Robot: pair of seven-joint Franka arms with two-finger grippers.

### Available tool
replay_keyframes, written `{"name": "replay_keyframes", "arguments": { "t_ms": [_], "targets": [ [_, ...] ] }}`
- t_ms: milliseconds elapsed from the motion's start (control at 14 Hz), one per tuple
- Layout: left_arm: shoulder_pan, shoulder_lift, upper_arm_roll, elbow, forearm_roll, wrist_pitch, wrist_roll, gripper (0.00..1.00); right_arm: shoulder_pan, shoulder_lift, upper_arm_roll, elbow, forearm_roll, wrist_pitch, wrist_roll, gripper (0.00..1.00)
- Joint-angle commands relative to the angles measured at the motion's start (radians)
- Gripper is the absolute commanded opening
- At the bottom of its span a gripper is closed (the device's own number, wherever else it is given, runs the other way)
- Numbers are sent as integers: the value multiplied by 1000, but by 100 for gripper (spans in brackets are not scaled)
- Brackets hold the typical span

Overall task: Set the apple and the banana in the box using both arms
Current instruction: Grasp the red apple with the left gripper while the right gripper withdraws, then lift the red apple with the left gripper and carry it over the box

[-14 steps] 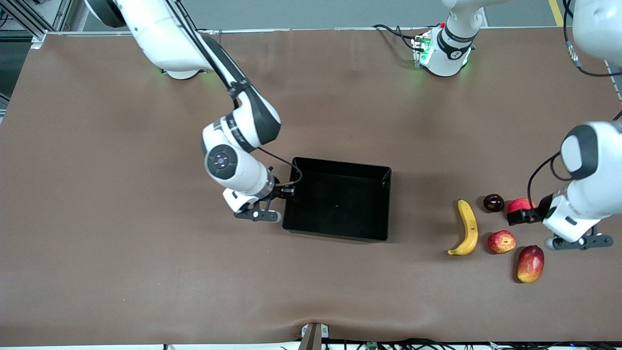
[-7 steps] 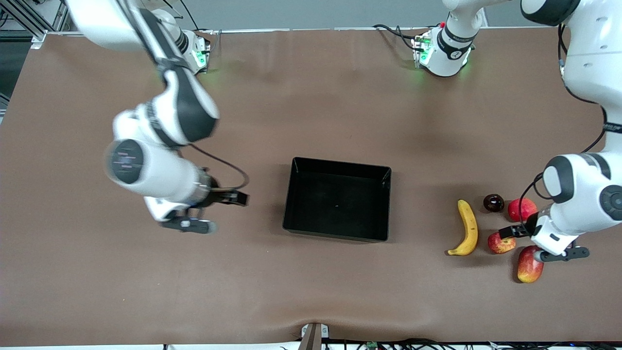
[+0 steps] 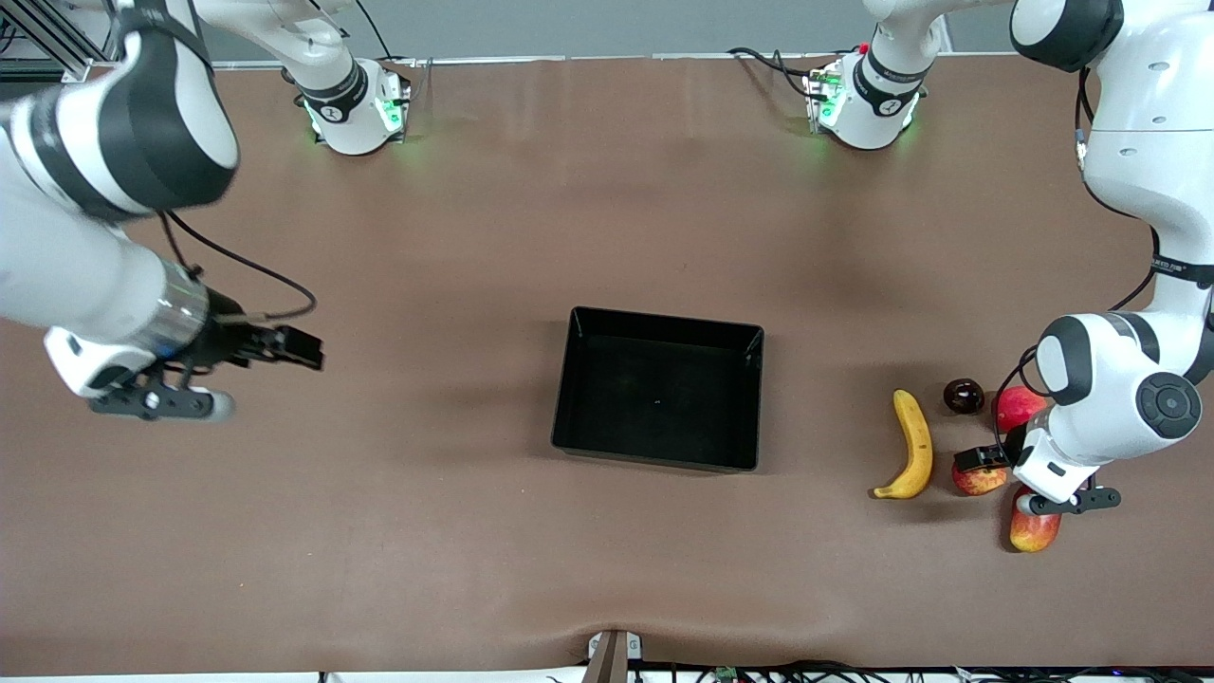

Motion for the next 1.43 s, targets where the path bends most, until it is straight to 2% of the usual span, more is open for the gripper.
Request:
{"name": "replay_keyframes", "arguments": {
  "t_ms": [0,71,214,429,571,786,1000,1214,1357],
  "targets": [
    [0,29,-2,17,18,20,-11,67,-63,-136,17,-131,-43,-13,-79,100],
    [-1,29,-2,19,17,20,-11,51,-98,-168,15,-157,-73,-12,-150,100],
    [-9,25,-3,21,15,20,-12,0,-189,-217,17,-184,-74,-31,-332,100],
    [0,-24,-8,21,21,20,4,0,-217,-280,17,-185,-87,-88,-359,100],
    [-7,-131,-25,-7,23,-26,8,0,-230,-309,15,-193,-95,-119,-357,100],
    [-15,-240,-116,-15,25,-165,-11,0,-258,-381,17,-274,-80,-102,-359,100],
    [-15,-300,-245,-18,23,-293,-130,0,-251,-384,24,-293,-80,-78,-354,100],
    [-30,-327,-383,-61,28,-302,-337,0,-251,-363,23,-265,-87,-68,-356,100],
    [-108,-324,-393,-81,26,-289,-365,0,-244,-361,24,-254,-94,-70,-356,100]
  ]
}}
